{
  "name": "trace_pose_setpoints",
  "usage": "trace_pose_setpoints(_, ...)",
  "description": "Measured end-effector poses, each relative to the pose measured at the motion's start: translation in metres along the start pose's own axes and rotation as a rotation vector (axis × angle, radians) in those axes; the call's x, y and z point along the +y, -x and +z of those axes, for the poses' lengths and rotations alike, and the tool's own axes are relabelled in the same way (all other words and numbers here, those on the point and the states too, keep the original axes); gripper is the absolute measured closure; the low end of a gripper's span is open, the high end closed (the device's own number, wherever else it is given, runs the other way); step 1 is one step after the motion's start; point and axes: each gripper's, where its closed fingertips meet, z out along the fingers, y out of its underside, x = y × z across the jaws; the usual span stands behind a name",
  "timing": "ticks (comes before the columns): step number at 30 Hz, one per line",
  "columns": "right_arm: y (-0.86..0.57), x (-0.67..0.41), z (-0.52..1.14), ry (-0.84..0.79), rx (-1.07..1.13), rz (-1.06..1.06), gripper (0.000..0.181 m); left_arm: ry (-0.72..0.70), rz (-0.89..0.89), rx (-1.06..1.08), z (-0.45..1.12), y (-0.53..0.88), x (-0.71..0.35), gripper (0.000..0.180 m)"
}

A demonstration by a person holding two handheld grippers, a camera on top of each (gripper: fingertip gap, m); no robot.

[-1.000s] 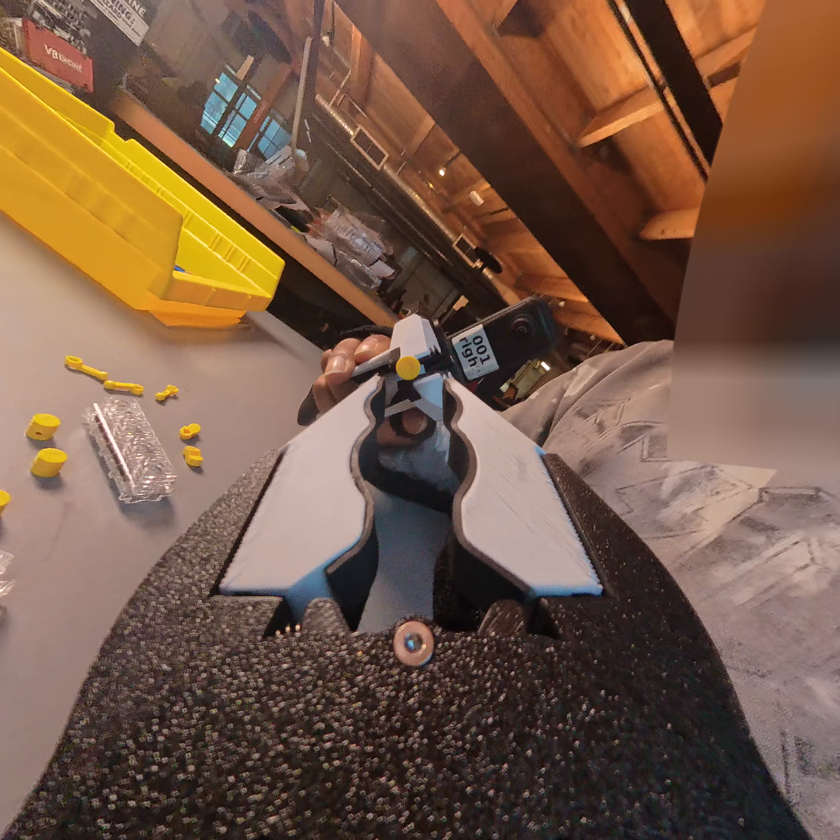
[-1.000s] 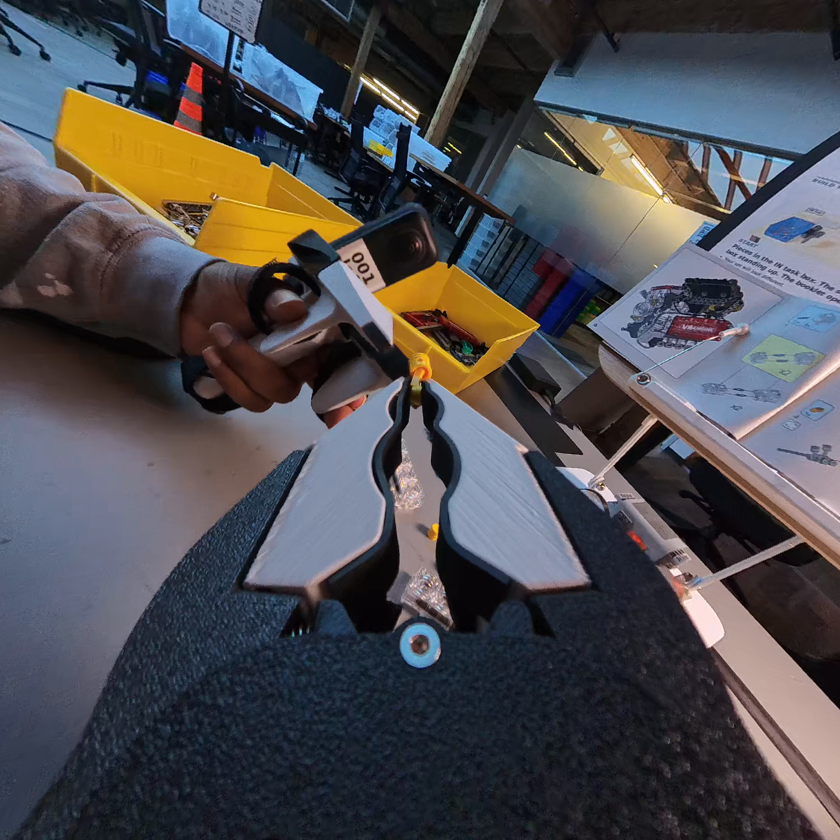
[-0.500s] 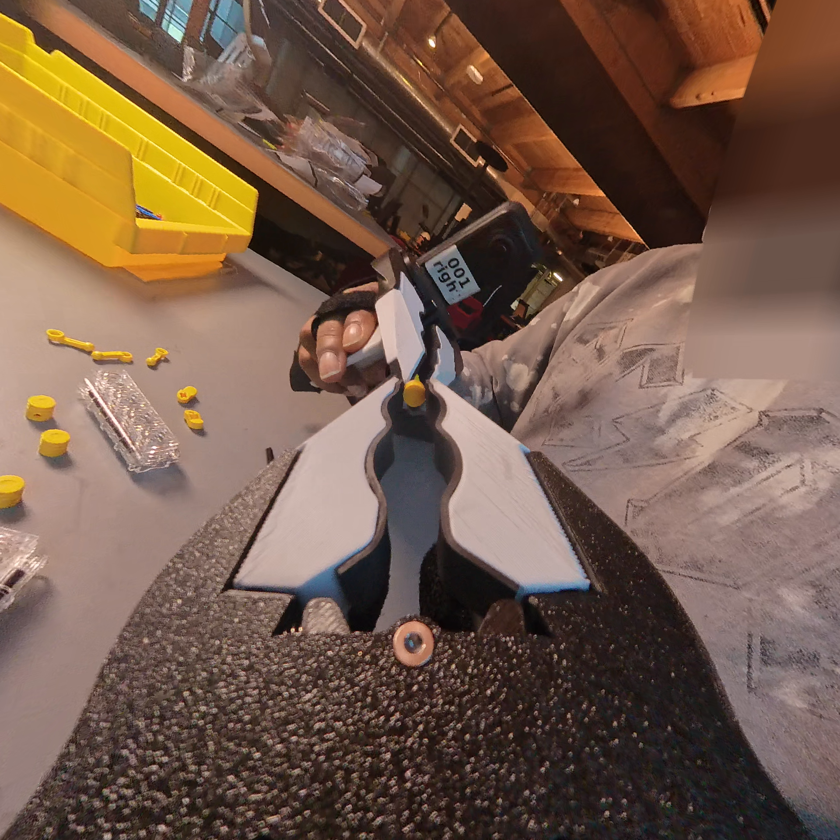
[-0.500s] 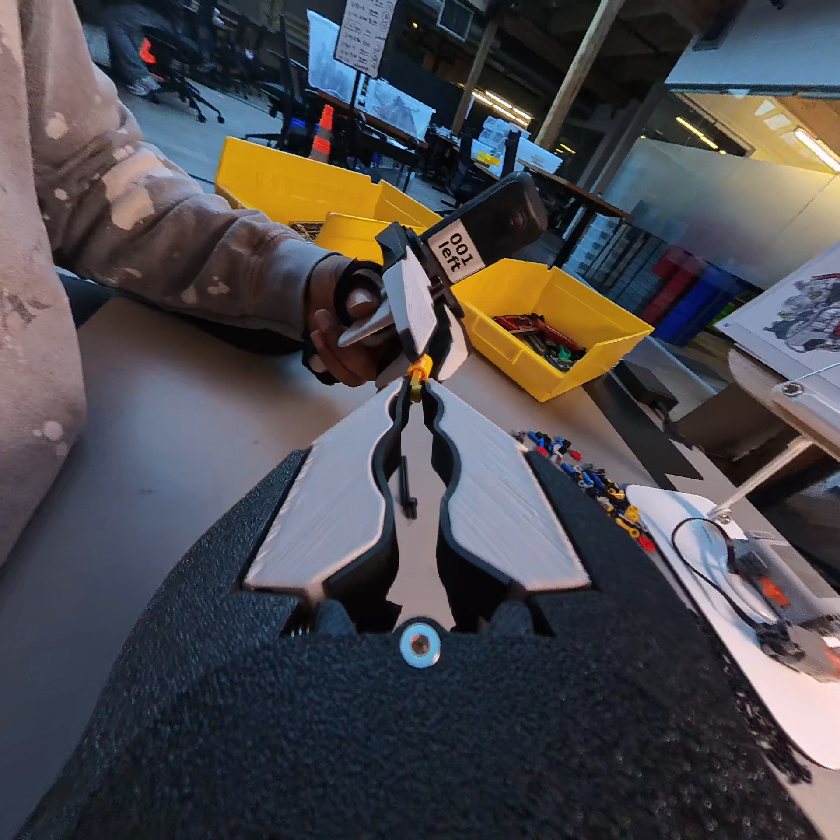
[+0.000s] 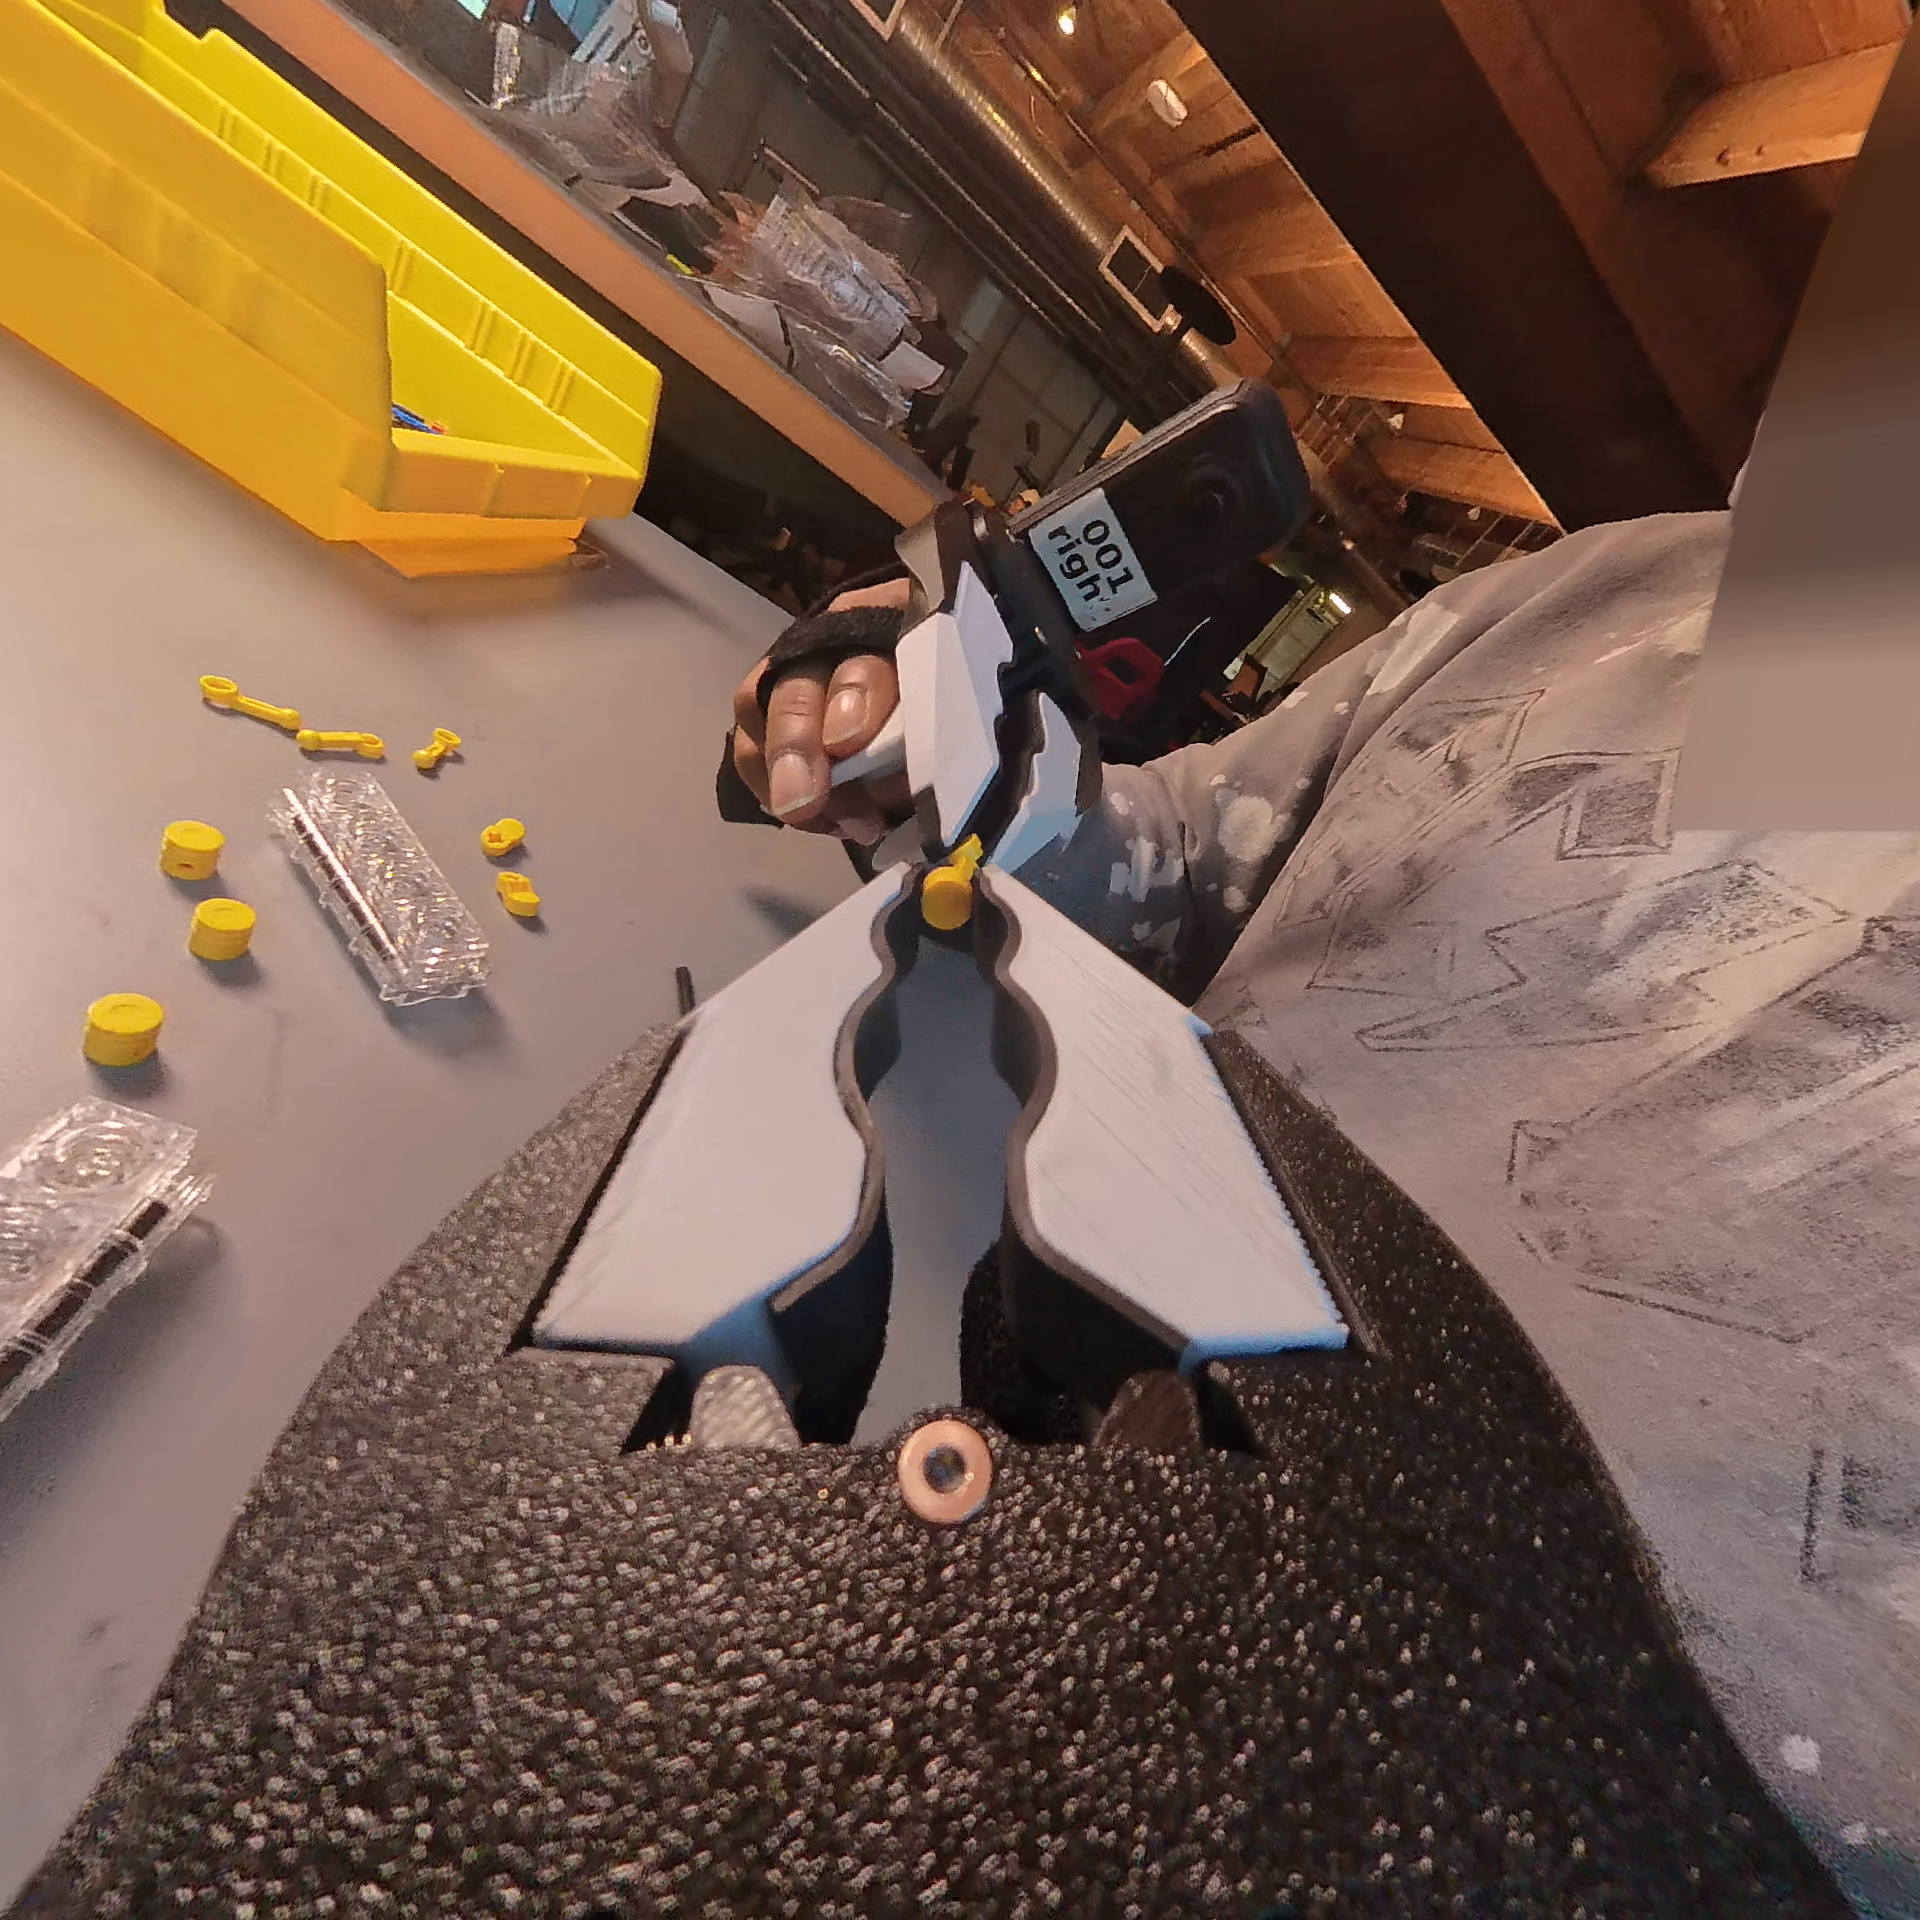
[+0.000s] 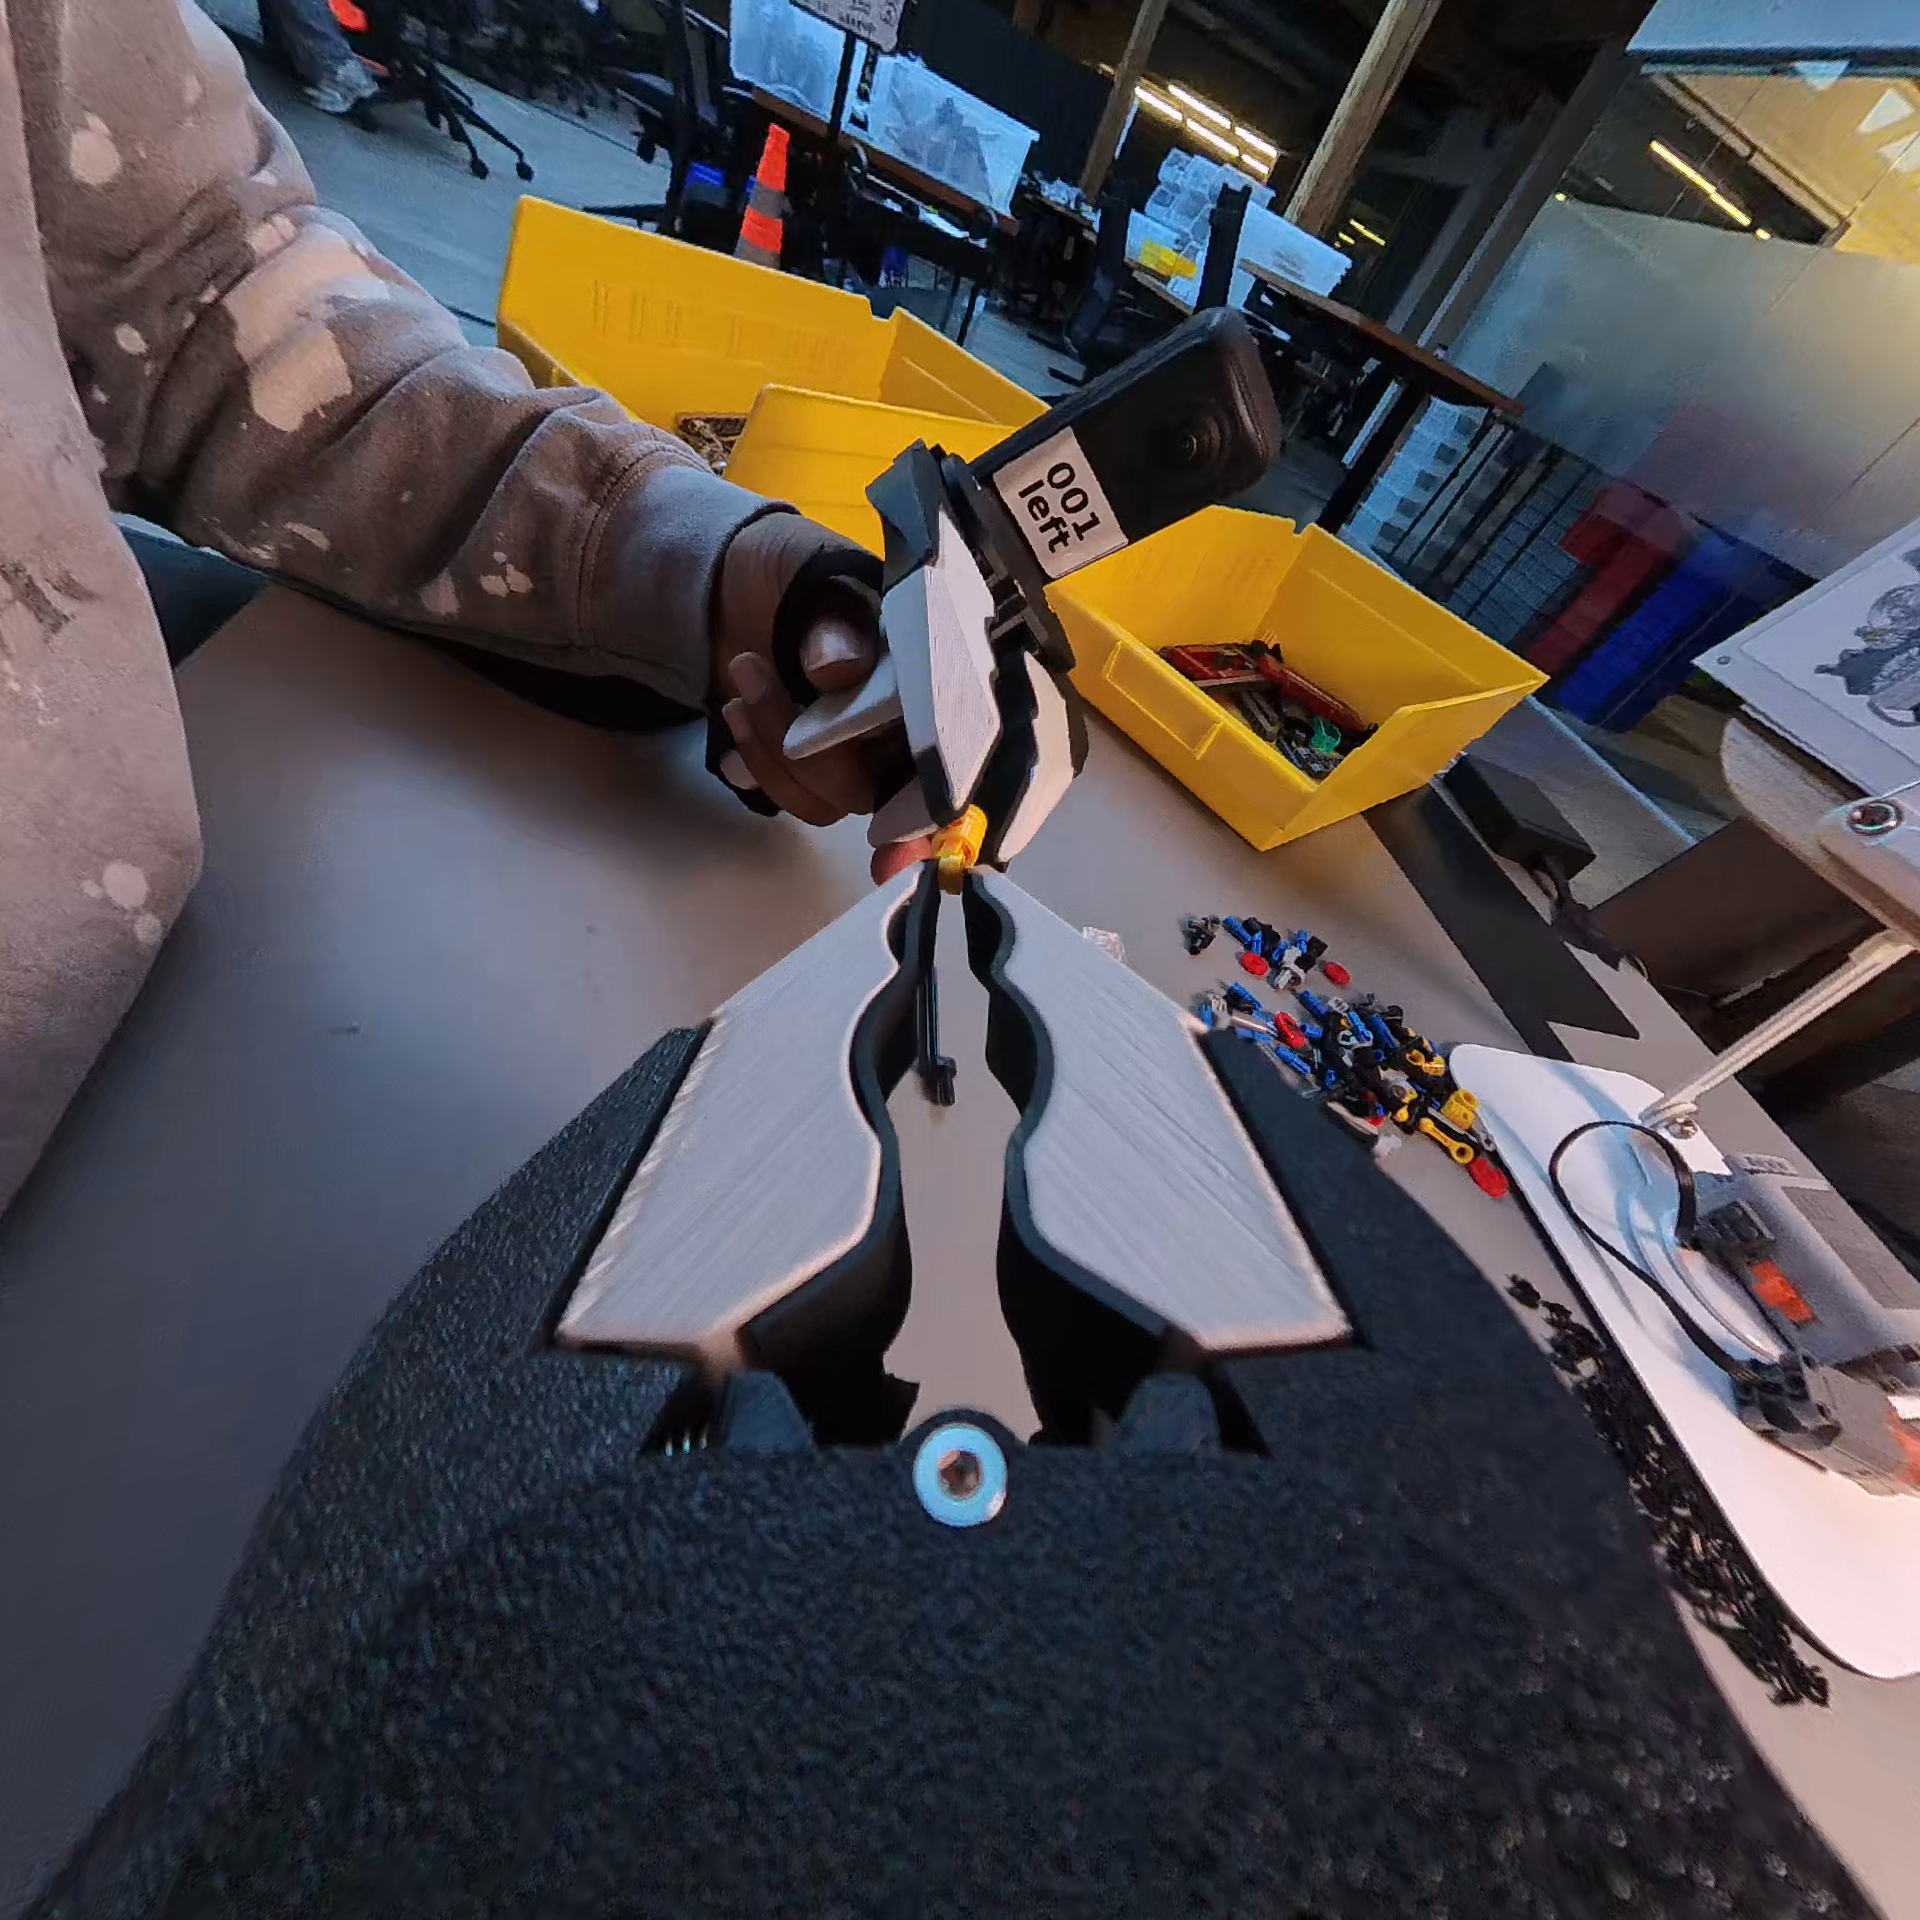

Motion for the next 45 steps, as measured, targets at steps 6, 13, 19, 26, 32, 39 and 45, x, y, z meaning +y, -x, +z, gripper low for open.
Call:
trace_pose_setpoints(6,-0.01,0.024,-0.003,0.105,0.037,-0.021,0.176,0.036,0.07,-0.113,-0.005,0.015,0.003,0.173)
trace_pose_setpoints(13,-0.048,0.068,-0.033,0.291,0.125,0.063,0.164,0.263,0.278,-0.354,-0.008,0.047,0.032,0.172)
trace_pose_setpoints(19,-0.063,0.1,-0.059,0.42,0.159,0.13,0.159,0.379,0.364,-0.422,-0.006,0.059,0.049,0.172)
trace_pose_setpoints(26,-0.057,0.139,-0.075,0.593,0.114,0.216,0.16,0.598,0.431,-0.432,-0.009,0.065,0.084,0.172)
trace_pose_setpoints(32,-0.053,0.145,-0.076,0.609,0.09,0.249,0.16,0.623,0.442,-0.458,-0.014,0.069,0.085,0.172)
trace_pose_setpoints(39,-0.078,0.142,-0.088,0.573,0.215,0.256,0.159,0.647,0.47,-0.475,-0.017,0.07,0.086,0.172)
trace_pose_setpoints(45,-0.086,0.158,-0.096,0.627,0.267,0.28,0.157,0.658,0.468,-0.483,-0.019,0.072,0.087,0.171)
